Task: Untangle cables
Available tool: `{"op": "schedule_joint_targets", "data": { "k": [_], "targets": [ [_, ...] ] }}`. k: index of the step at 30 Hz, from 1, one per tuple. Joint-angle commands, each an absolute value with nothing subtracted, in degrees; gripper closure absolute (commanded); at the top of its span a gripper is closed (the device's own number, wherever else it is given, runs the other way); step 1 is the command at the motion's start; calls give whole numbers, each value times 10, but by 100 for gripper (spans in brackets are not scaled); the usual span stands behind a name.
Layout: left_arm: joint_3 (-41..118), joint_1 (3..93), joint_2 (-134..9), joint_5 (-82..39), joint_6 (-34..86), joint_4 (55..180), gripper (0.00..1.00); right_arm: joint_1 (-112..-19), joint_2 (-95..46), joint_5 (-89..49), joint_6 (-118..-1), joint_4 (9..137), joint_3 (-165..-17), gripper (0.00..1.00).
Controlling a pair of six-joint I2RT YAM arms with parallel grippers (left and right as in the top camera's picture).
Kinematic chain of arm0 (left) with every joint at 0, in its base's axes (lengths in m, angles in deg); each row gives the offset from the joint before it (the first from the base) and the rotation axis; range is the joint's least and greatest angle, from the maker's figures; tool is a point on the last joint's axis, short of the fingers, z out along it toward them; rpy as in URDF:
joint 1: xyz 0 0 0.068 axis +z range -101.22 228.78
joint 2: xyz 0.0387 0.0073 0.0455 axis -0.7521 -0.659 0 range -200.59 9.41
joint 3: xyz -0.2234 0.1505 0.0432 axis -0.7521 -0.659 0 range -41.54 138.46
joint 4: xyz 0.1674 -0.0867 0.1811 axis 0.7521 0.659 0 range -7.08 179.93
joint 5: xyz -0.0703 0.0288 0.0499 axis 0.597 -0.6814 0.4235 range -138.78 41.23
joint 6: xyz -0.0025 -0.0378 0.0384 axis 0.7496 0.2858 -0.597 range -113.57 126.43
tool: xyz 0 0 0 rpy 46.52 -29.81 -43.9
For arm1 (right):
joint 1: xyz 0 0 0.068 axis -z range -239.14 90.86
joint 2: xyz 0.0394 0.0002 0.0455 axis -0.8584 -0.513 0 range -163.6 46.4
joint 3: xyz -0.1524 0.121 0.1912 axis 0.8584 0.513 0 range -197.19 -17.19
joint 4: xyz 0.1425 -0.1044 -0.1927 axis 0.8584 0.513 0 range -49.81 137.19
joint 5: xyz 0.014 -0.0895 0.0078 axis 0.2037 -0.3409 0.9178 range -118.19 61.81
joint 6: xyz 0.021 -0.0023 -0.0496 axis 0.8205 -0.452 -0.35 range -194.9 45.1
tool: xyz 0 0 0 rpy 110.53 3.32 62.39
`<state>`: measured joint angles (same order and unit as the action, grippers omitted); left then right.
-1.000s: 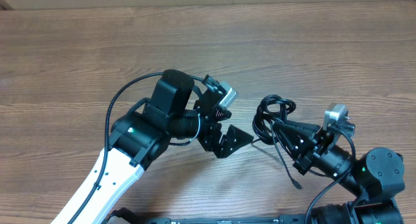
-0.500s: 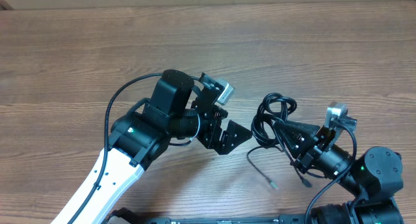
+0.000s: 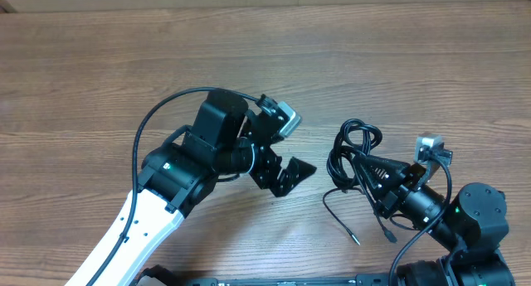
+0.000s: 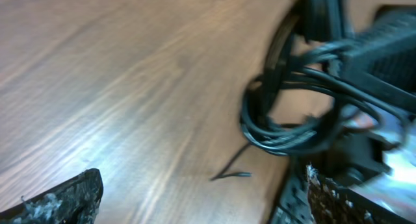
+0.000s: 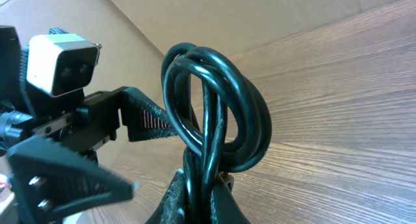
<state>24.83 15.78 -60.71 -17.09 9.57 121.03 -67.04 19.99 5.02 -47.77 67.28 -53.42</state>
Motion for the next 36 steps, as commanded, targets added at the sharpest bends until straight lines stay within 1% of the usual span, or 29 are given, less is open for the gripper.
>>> {"op": "schedule_joint_targets", "data": {
  "k": [1, 3, 9, 13, 17, 20, 22, 25, 36],
  "targets": [
    [258, 158, -597, -221, 129, 1190, 0, -669, 203, 40, -482, 672, -540, 96],
    [258, 157, -597, -212, 121, 1176, 1, -669, 203, 40, -481, 673, -540, 96],
    [258, 147, -597, -126, 55, 1141, 0, -669, 203, 40, -481, 673, -540, 96],
    [258, 111, -597, -135, 25, 1124, 0, -669, 202, 44, -477, 673, -540, 96],
    [258, 107, -597, -149, 26, 1109, 0, -669, 202, 63, -477, 663, -540, 96],
    [258, 107, -599, -158, 41, 1092, 0, -669, 202, 114, -477, 633, -540, 96],
    [258, 107, -606, -217, 93, 1087, 0, -669, 202, 122, -477, 632, -540, 96],
    [258, 107, -612, -237, 129, 1070, 0, -669, 202, 125, -484, 628, -540, 96],
    [258, 107, -638, -249, 143, 1066, 0, -669, 202, 166, -484, 600, -540, 96]
  ]
}}
